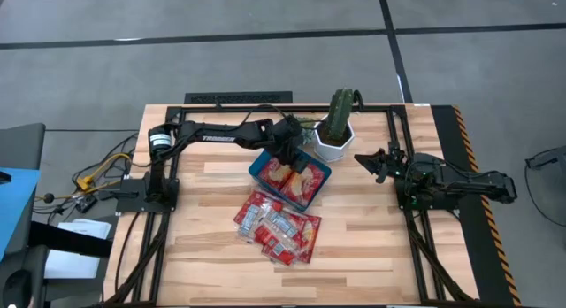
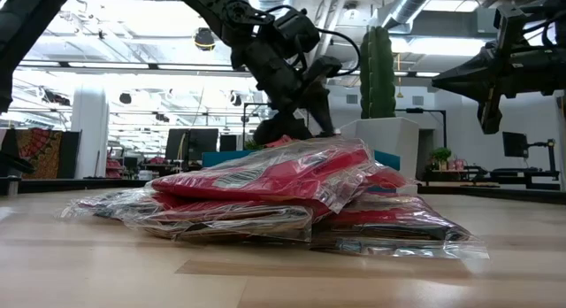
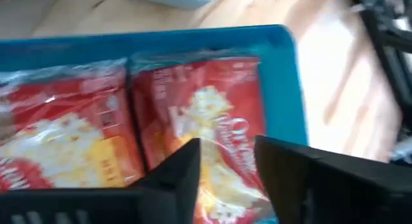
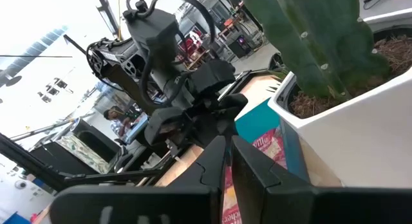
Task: Sort popcorn bags into baskets
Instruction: Put the popcorn bag into the blue bin
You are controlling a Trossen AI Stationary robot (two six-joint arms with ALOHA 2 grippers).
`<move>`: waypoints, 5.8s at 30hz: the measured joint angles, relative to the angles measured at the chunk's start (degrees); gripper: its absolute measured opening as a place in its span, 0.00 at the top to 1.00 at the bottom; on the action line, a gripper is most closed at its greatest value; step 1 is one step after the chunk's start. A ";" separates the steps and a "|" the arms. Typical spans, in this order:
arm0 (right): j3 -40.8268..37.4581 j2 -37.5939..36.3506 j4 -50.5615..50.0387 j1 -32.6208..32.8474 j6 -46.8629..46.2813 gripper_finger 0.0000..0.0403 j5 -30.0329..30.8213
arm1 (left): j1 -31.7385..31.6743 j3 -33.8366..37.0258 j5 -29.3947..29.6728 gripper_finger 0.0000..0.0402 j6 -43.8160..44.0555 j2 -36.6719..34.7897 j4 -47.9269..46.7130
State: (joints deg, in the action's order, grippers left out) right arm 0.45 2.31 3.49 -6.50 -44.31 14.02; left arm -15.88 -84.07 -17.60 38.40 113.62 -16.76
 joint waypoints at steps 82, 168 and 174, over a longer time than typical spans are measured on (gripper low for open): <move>0.02 0.29 -0.80 0.00 2.92 0.87 -0.61 | 33.60 19.99 19.38 0.32 -50.60 -2.91 15.03; 0.00 0.35 -0.61 0.00 2.29 0.87 -0.44 | 22.19 5.63 -0.03 0.73 -51.47 1.56 -16.75; 0.00 0.35 -0.57 0.00 2.27 0.87 -0.44 | 22.23 4.55 -0.52 0.98 -50.52 1.52 -19.08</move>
State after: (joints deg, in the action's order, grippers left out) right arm 0.45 2.66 2.92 -6.50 -42.04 13.58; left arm 6.35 -79.52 -18.11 -12.11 115.14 -35.84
